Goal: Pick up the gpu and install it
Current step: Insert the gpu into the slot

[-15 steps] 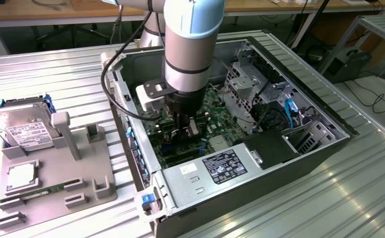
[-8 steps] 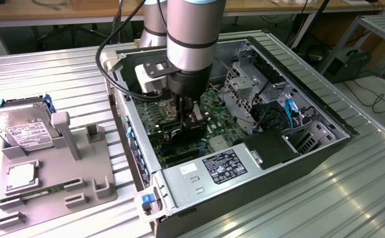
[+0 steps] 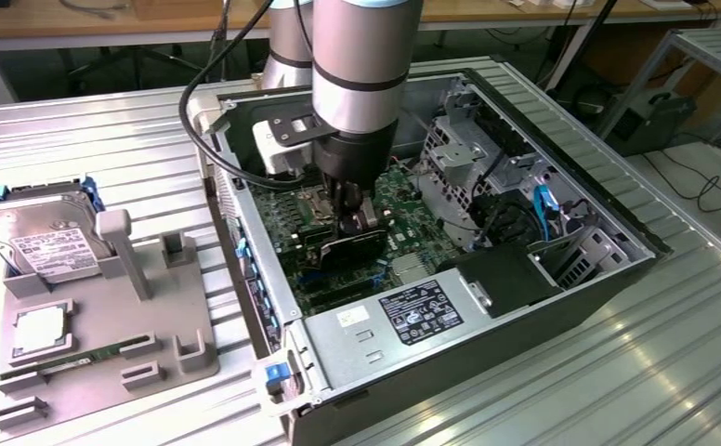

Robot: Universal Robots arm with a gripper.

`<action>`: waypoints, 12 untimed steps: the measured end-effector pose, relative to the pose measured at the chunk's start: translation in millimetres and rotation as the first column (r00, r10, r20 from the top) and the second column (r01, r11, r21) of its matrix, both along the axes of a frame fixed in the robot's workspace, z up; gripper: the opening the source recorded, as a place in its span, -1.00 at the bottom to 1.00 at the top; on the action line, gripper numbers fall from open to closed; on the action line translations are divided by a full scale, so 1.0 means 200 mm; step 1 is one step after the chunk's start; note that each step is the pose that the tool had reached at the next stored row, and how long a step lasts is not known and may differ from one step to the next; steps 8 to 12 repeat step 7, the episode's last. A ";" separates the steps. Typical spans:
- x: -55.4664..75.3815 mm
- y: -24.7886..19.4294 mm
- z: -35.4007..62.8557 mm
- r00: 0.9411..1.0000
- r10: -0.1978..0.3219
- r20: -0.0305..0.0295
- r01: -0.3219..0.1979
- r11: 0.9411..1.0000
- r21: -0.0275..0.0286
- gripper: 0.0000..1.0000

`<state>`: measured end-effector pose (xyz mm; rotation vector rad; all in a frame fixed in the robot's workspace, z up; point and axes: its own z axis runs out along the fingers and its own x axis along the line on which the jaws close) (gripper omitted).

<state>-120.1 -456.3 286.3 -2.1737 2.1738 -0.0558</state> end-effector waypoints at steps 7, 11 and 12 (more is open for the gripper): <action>0.00 0.000 0.000 1.000 0.000 0.000 0.000 1.000 0.000 -0.79; 0.00 0.000 0.000 1.000 0.000 0.000 0.000 1.000 0.000 -0.79; 0.00 0.000 0.000 1.000 0.000 0.000 0.000 1.000 0.000 -0.79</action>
